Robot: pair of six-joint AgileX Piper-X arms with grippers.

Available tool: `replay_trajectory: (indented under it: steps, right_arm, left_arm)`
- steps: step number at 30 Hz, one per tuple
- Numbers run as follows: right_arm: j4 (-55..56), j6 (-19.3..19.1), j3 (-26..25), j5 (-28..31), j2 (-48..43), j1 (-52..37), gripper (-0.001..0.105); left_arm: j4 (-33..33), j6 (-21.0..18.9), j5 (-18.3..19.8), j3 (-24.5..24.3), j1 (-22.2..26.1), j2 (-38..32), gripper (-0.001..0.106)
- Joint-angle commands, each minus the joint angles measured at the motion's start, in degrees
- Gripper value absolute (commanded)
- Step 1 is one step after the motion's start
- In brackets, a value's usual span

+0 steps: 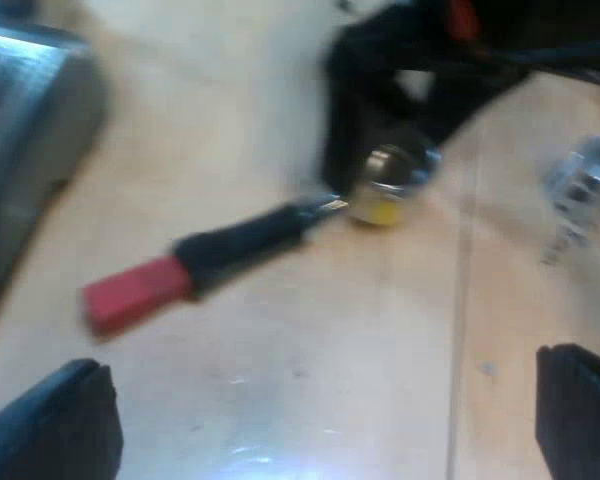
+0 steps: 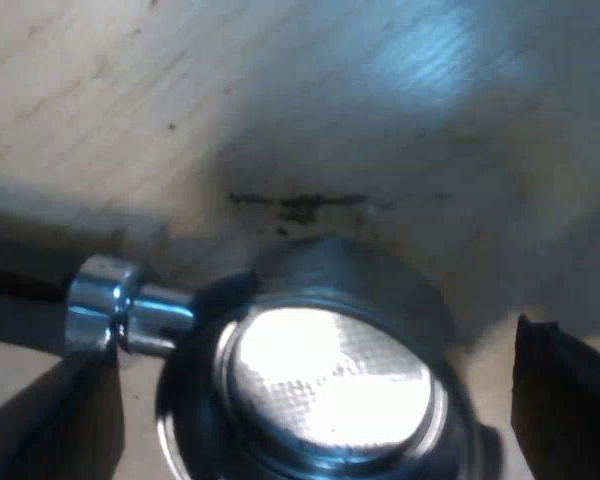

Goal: Put the handle in the coffee machine

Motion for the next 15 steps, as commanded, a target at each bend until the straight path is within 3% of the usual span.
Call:
replay_trajectory:
  steps: [1, 8, 15]
  right_arm:
    - [-1.1, 0.3, 0.0, -0.6, 1.9, 0.0, 0.079]
    - [-1.2, 1.2, 0.0, -1.0, 3.6, 0.0, 0.079]
    - [-0.6, 1.2, 0.0, -1.0, 3.6, 0.0, 0.079]
  left_arm:
    - [-0.2, 0.4, -0.4, -0.3, -4.0, -0.1, 0.086]
    - [-0.6, -0.2, -3.5, -0.3, -11.6, -0.1, 0.086]
    - [-1.6, -0.3, -5.6, -0.3, -11.8, -0.1, 0.086]
